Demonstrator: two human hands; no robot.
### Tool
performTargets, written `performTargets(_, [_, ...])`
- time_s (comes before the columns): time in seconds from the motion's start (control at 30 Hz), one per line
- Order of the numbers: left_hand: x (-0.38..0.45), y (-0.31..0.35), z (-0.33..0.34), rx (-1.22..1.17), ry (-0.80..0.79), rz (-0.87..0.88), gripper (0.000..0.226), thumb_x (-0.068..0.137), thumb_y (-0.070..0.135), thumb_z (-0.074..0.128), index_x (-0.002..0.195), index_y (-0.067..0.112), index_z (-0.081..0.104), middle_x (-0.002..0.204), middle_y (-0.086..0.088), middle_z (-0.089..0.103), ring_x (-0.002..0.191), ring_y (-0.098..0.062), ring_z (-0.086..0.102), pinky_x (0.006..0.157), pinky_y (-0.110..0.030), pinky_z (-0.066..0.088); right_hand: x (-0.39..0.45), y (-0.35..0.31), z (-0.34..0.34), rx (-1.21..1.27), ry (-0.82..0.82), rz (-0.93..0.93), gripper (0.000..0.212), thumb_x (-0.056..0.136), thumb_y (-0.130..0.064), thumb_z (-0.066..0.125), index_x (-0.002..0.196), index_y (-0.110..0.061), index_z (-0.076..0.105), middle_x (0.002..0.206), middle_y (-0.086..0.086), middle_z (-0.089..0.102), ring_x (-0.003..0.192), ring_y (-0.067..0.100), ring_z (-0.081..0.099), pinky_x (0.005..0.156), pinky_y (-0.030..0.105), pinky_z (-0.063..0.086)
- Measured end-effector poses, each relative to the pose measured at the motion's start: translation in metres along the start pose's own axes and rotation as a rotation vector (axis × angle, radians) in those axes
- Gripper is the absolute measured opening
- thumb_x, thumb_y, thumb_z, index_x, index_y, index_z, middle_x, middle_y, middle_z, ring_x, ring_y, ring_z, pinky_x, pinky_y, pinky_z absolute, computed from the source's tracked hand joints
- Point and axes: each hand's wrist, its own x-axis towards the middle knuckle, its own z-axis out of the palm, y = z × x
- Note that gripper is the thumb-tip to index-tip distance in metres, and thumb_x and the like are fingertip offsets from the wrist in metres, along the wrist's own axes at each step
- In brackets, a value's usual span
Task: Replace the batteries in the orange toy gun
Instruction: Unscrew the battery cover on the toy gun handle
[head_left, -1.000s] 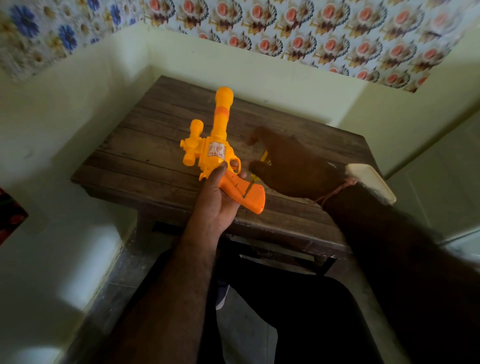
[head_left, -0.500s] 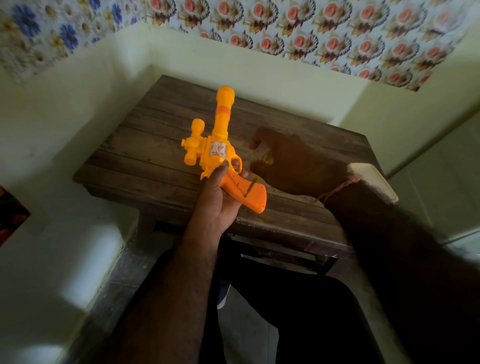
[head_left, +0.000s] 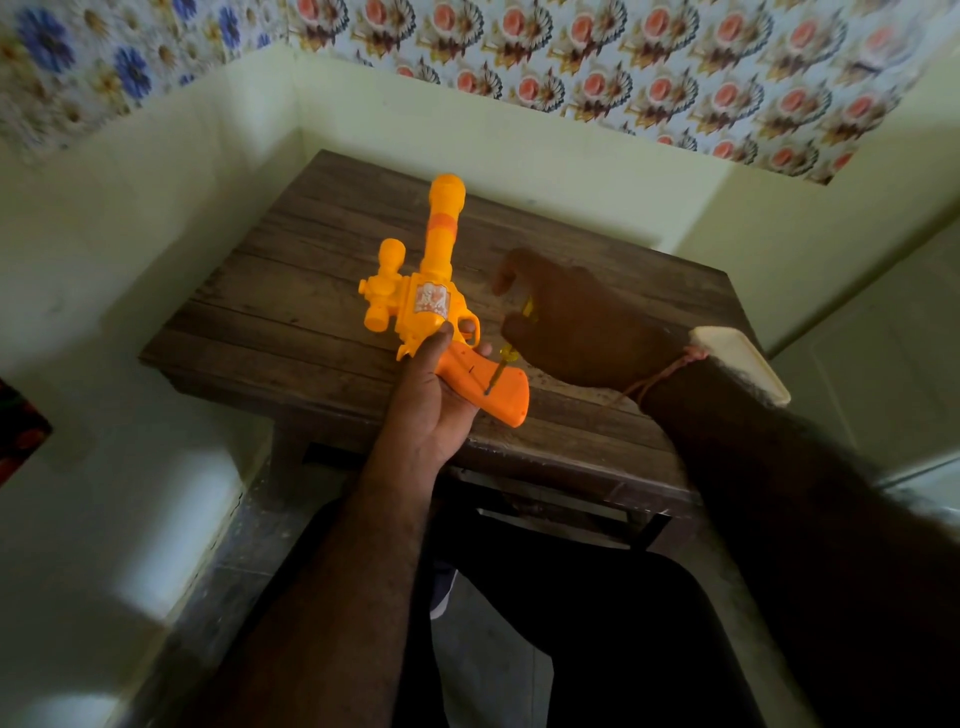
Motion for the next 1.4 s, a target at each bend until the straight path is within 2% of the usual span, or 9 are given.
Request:
performTargets(0.13, [0.002, -0.001, -0.003, -0.004, -0.051, -0.004, 0.055, 0.097, 0.023, 0.056, 0.149, 0.021, 0.037, 0.122, -0.010, 0.054, 0.115, -0.032, 0.053, 0.100, -0.060, 0.044, -0.001, -0.001, -0.003, 0.007, -0.025, -0.013, 0.040, 0.078, -0.016, 0.065, 0.115, -0.018, 0.050, 0.077, -0.009, 0.051, 0.066, 0.006, 0.049, 0.049, 0.011, 0.033])
performTargets(0.3, [0.001, 0.000, 0.000, -0.024, -0.064, -0.011, 0.055, 0.098, 0.023, 0.053, 0.150, 0.019, 0.035, 0.122, -0.010, 0.054, 0.112, -0.031, 0.052, 0.088, -0.055, 0.055, -0.001, -0.001, -0.004, -0.046, -0.053, -0.036, 0.035, 0.084, -0.023, 0.064, 0.115, -0.015, 0.051, 0.082, -0.008, 0.050, 0.069, 0.008, 0.048, 0.049, 0.007, 0.032])
performTargets(0.43, [0.001, 0.001, -0.002, -0.012, -0.028, 0.003, 0.055, 0.097, 0.023, 0.053, 0.150, 0.021, 0.036, 0.103, -0.003, 0.063, 0.083, -0.018, 0.064, 0.066, -0.037, 0.057, 0.002, 0.001, -0.002, -0.192, -0.032, -0.045, 0.022, 0.089, -0.018, 0.056, 0.111, -0.011, 0.057, 0.092, 0.002, 0.060, 0.082, 0.021, 0.057, 0.059, 0.027, 0.033])
performTargets(0.73, [0.006, -0.001, -0.005, 0.006, -0.037, -0.006, 0.054, 0.098, 0.026, 0.054, 0.149, 0.022, 0.038, 0.121, -0.008, 0.059, 0.110, -0.027, 0.057, 0.092, -0.052, 0.052, 0.001, 0.000, -0.002, -0.085, -0.040, -0.053, 0.031, 0.085, -0.024, 0.063, 0.113, -0.015, 0.054, 0.087, -0.006, 0.052, 0.077, 0.012, 0.048, 0.054, 0.016, 0.032])
performTargets(0.87, [0.006, -0.001, -0.006, 0.021, -0.019, -0.008, 0.053, 0.098, 0.025, 0.053, 0.149, 0.022, 0.038, 0.109, -0.002, 0.064, 0.088, -0.016, 0.068, 0.073, -0.037, 0.057, 0.006, 0.001, 0.002, -0.134, 0.005, -0.017, 0.024, 0.086, -0.017, 0.060, 0.109, -0.012, 0.055, 0.094, 0.002, 0.063, 0.081, 0.020, 0.058, 0.058, 0.025, 0.036])
performTargets(1.0, [0.010, -0.003, -0.009, 0.031, -0.048, -0.013, 0.063, 0.092, 0.027, 0.061, 0.150, 0.018, 0.037, 0.129, -0.012, 0.054, 0.116, -0.031, 0.054, 0.103, -0.058, 0.042, 0.003, -0.002, 0.001, -0.097, -0.009, -0.053, 0.029, 0.081, -0.020, 0.064, 0.109, -0.014, 0.056, 0.089, -0.007, 0.052, 0.076, 0.011, 0.049, 0.053, 0.008, 0.033])
performTargets(1.13, [0.013, -0.005, -0.013, 0.042, -0.043, 0.005, 0.063, 0.095, 0.027, 0.060, 0.151, 0.017, 0.034, 0.125, -0.011, 0.055, 0.125, -0.036, 0.050, 0.109, -0.063, 0.031, 0.005, -0.003, 0.000, -0.057, -0.044, -0.067, 0.037, 0.075, -0.017, 0.068, 0.110, -0.015, 0.056, 0.095, -0.005, 0.056, 0.085, 0.014, 0.055, 0.064, 0.024, 0.041])
performTargets(1.27, [0.015, -0.006, -0.015, 0.023, -0.021, -0.016, 0.066, 0.091, 0.027, 0.065, 0.150, 0.017, 0.037, 0.142, -0.017, 0.052, 0.136, -0.040, 0.044, 0.108, -0.062, 0.034, 0.005, -0.001, 0.003, -0.074, -0.012, -0.091, 0.034, 0.077, -0.020, 0.069, 0.108, -0.014, 0.057, 0.094, -0.005, 0.055, 0.082, 0.012, 0.052, 0.054, 0.015, 0.033])
performTargets(1.4, [0.012, -0.004, -0.011, 0.023, -0.043, -0.019, 0.072, 0.086, 0.029, 0.070, 0.149, 0.019, 0.038, 0.148, -0.017, 0.046, 0.134, -0.038, 0.044, 0.106, -0.061, 0.037, 0.005, -0.003, 0.004, -0.084, 0.026, -0.050, 0.022, 0.088, -0.029, 0.061, 0.105, -0.015, 0.057, 0.091, -0.007, 0.053, 0.082, 0.012, 0.052, 0.057, 0.025, 0.030])
